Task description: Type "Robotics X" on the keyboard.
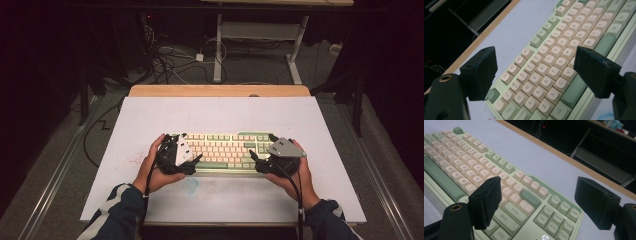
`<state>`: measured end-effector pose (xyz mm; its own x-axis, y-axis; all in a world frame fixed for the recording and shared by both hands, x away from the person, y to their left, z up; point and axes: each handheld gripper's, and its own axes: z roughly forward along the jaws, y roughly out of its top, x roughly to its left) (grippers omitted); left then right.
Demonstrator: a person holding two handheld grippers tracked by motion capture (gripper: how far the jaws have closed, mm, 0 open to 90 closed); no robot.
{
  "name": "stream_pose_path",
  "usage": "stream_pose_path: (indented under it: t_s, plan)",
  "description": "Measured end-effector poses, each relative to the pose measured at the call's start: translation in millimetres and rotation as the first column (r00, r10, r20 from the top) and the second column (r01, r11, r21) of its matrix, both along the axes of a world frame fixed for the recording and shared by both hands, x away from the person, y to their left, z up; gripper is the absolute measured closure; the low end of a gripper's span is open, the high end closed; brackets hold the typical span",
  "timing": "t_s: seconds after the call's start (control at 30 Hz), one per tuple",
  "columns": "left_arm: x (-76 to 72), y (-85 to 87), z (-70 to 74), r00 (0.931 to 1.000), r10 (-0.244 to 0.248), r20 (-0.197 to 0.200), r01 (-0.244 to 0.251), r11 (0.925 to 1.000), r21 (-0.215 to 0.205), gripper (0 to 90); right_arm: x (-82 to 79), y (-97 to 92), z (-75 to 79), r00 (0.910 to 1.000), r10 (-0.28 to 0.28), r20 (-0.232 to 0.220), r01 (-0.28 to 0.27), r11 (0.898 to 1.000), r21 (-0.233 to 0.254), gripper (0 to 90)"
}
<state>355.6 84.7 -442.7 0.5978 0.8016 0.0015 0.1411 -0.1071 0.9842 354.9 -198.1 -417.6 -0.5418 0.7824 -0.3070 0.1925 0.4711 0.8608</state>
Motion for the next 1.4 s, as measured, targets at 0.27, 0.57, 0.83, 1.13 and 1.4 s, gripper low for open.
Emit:
stream_pose_path:
  t_s: [0.27, 0.57, 0.83, 1.13, 1.4]
  plan:
    - [-3.9, 0.8, 0.6, 1.0, -0.006, 0.005, 0.006, 0.9999, 0.01, 17.7, -5.4, -2.3, 3.1, 1.0, 0.004, 0.002, -0.004, 1.0, -0.002, 22.9]
    - [-7.9, 1.3, 1.3, 0.9999, -0.009, 0.011, 0.009, 0.9998, 0.018, 17.7, -9.3, -6.1, 4.3, 1.0, 0.003, 0.001, -0.003, 1.0, -0.014, 22.8]
    - [-13.2, 3.9, 2.2, 0.9996, -0.021, 0.02, 0.021, 0.9995, 0.023, 17.7, -15.1, -9.3, 6.5, 1.0, 0.006, 0.007, -0.006, 0.999, -0.039, 22.8]
    - [-20.3, 8.2, -1.2, 0.9993, -0.028, 0.025, 0.026, 0.9987, 0.044, 17.7, -23.0, -13.6, 7.8, 0.9999, 0.008, 0.012, -0.007, 0.999, -0.047, 22.8]
    - [-24.1, 11.5, -0.5, 0.9991, -0.031, 0.03, 0.03, 0.9988, 0.04, 17.6, -30.3, -16.0, 8.7, 0.9997, 0.012, 0.02, -0.011, 0.998, -0.059, 22.8]
